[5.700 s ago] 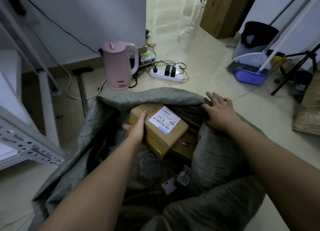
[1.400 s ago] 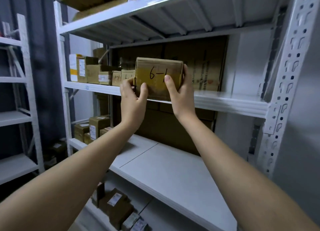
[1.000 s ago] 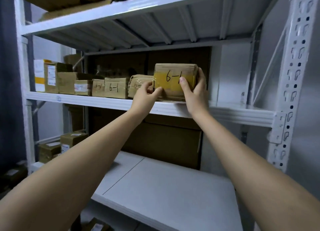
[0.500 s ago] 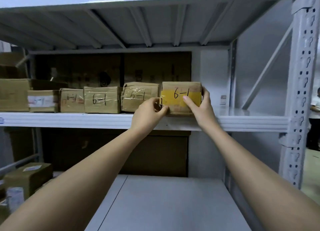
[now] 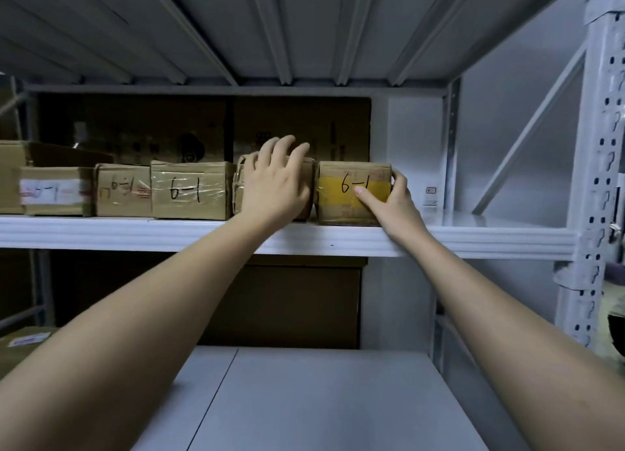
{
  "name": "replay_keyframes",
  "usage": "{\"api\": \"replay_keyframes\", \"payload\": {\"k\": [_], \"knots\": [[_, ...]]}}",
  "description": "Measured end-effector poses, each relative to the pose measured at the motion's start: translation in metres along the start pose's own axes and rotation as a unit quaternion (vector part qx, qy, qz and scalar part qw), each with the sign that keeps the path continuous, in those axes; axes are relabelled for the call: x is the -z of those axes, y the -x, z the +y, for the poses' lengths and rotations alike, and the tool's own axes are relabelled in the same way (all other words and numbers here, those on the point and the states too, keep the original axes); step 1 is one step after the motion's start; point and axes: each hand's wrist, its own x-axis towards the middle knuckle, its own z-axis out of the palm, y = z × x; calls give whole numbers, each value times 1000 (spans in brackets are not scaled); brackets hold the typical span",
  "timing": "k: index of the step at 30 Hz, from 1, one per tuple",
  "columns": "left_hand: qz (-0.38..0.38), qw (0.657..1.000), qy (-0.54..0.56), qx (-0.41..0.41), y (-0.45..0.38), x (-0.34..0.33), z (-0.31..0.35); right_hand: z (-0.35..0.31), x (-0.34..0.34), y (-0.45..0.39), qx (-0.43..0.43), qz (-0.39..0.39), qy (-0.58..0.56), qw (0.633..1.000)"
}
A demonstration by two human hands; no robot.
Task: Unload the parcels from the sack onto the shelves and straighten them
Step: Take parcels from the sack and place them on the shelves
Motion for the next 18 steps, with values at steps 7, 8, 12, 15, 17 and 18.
{"api": "replay_keyframes", "payload": {"k": [7,8,12,15,17,18], "knots": [[-115,993,-9,33,-18,-11,-6,0,0,-12,-11,-22,48,999],[-110,993,-10,33,-17,-12,-6,0,0,-13,-11,-26,54,998],[-93,995,-12,23,-14,-11,-7,-2,2,-15,-14,-49,62,997],[-109,994,-9,24,-14,-11,-7,-3,3,-18,-23,-67,56,996],[-117,993,-7,28,-15,-12,-6,-4,3,-19,-29,-76,58,995],[-119,992,-5,29,-15,-13,-5,-4,3,-20,-31,-79,61,995]]}}
